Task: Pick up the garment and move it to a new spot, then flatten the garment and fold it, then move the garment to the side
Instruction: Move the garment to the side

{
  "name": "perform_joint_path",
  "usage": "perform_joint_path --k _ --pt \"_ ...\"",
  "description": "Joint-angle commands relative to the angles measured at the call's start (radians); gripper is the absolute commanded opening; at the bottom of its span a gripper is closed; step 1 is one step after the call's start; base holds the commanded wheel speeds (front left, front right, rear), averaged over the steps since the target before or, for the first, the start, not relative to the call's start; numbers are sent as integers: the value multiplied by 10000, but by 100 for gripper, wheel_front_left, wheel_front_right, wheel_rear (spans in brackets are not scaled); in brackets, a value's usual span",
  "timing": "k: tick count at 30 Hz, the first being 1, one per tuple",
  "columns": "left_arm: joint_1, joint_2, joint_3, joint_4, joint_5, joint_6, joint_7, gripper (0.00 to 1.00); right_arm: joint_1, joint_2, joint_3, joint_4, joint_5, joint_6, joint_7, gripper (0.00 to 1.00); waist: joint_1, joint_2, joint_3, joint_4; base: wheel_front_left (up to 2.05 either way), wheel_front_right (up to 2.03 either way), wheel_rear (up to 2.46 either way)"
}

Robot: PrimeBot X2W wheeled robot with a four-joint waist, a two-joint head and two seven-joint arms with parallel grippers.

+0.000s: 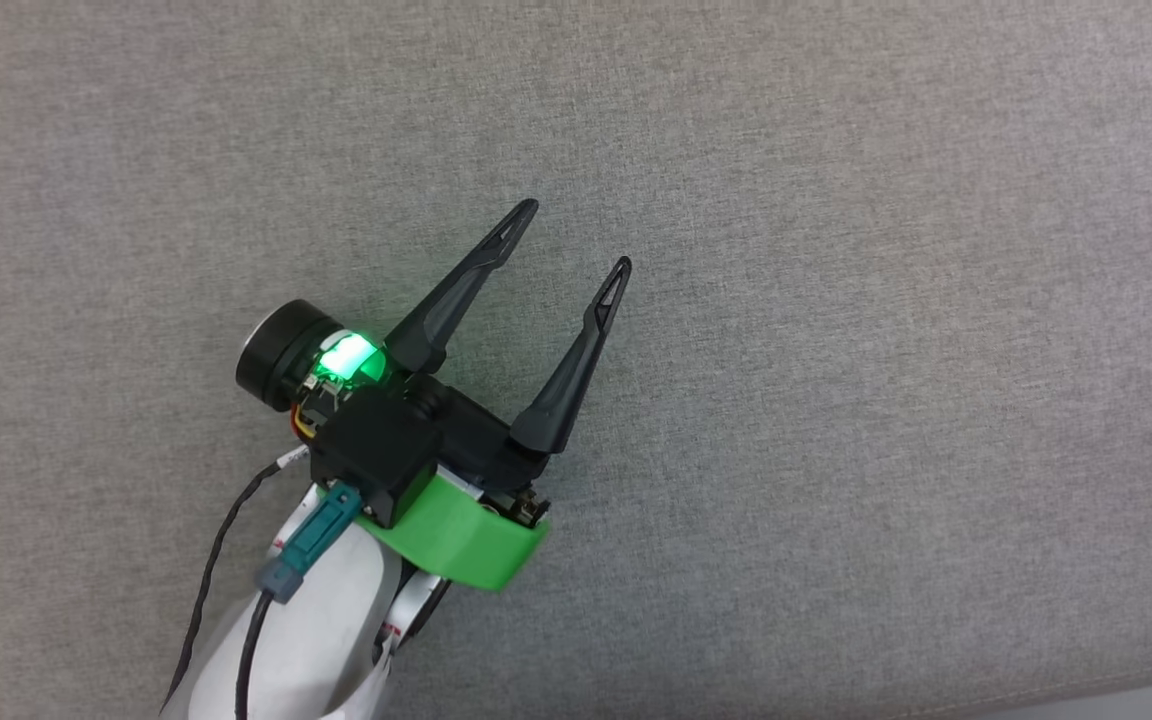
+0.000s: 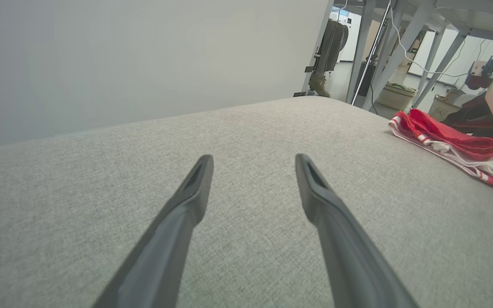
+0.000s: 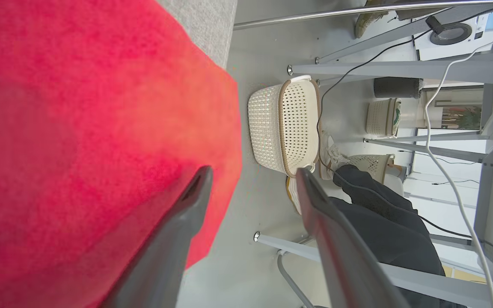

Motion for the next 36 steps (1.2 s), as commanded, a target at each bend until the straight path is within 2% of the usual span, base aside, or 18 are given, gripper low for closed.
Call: perform_joint_path --k 1,8,15,21,26,30,36 --pt "-161 -97 48 40 15 -27 -57 100 -136 110 -125 89 -170 -17 49 100 -1 -1 -283 131 0 0 0" --pt "300 -490 498 464 -281 -27 -57 100 -127 598 -225 -349 -362 -17 -126 100 -1 -1 -1718 389 0 0 0" --pt "1121 -620 1236 1225 -340 -27 -57 100 201 1327 -224 -938 -106 -17 -597 100 -1 -1 -3386 642 0 0 0" --pt "1823 -808 1899 2033 -151 6 -57 100 616 2791 -815 -1670 842 -17 -1377 100 -1 -1 -4663 865 0 0 0" --pt "2268 -1048 2490 2146 -367 -1 -57 100 1345 3961 -1329 -2877 1599 -17 -1885 100 -1 -1 -5399 1053 0 0 0" --pt "2623 -1367 2999 2156 -989 -11 -57 100 2168 4923 -1586 -3893 2065 -17 -2129 100 -1 -1 -5794 1171 0 0 0" --pt "3016 -1474 3325 2175 -1013 -20 -57 100 3521 6542 -1830 -5158 2189 -17 -2615 100 -1 -1 -6033 1304 0 0 0"
